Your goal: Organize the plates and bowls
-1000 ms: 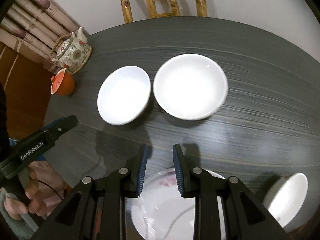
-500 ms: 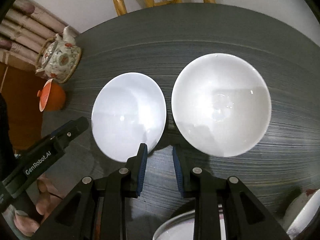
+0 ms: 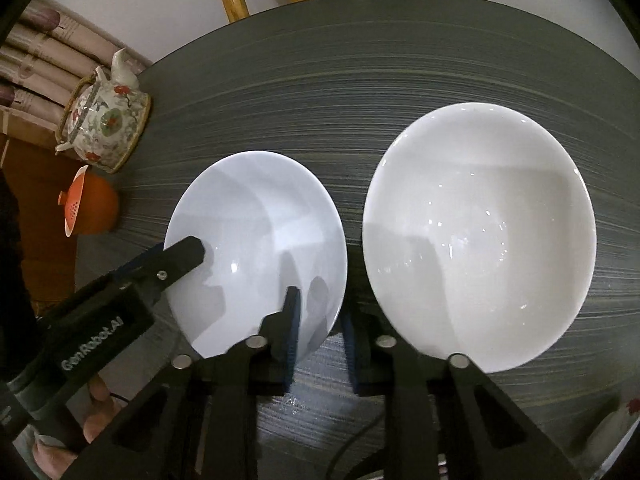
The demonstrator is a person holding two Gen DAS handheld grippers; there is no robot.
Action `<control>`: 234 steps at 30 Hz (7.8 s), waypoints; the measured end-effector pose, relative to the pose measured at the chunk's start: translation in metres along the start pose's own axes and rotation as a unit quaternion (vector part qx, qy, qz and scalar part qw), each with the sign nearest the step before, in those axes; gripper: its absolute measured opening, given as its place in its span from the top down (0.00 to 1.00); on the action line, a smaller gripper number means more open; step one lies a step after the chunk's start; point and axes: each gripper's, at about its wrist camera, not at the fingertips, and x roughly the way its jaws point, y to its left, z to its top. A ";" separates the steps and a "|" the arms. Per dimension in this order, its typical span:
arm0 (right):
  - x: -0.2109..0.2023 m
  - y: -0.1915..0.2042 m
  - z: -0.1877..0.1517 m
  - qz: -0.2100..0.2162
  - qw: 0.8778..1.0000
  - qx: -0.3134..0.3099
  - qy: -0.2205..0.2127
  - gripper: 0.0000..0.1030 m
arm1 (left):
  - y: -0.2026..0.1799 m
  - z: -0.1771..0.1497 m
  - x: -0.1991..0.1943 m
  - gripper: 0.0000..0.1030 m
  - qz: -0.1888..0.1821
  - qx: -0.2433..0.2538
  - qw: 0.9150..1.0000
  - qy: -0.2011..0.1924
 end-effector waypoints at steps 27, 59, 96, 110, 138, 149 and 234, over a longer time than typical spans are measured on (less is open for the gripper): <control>-0.032 0.007 -0.022 -0.001 0.999 -0.034 -0.013 0.89 | -0.026 -0.031 -0.051 0.94 -0.005 0.032 0.999 -0.017; -0.150 -0.141 -0.124 -0.060 0.997 0.016 -0.053 0.88 | -0.235 -0.122 -0.067 0.92 -0.043 0.160 0.986 -0.001; -0.158 -0.267 -0.165 -0.103 0.992 0.057 -0.034 0.88 | -0.356 -0.190 -0.011 0.88 -0.029 0.212 0.976 0.043; -0.150 -0.280 -0.168 -0.091 0.993 0.071 -0.033 0.89 | -0.376 -0.197 0.003 0.87 -0.011 0.223 0.974 0.042; -0.154 -0.288 -0.170 -0.083 0.993 0.080 -0.032 0.87 | -0.376 -0.188 -0.013 0.50 0.000 0.249 0.968 0.032; -0.154 -0.285 -0.169 -0.086 0.992 0.082 -0.033 0.87 | -0.358 -0.184 -0.018 0.50 0.009 0.250 0.968 0.016; -0.032 -0.089 0.027 -0.040 0.999 0.008 -0.004 0.91 | -0.120 0.009 0.032 0.95 -0.047 0.020 0.999 0.020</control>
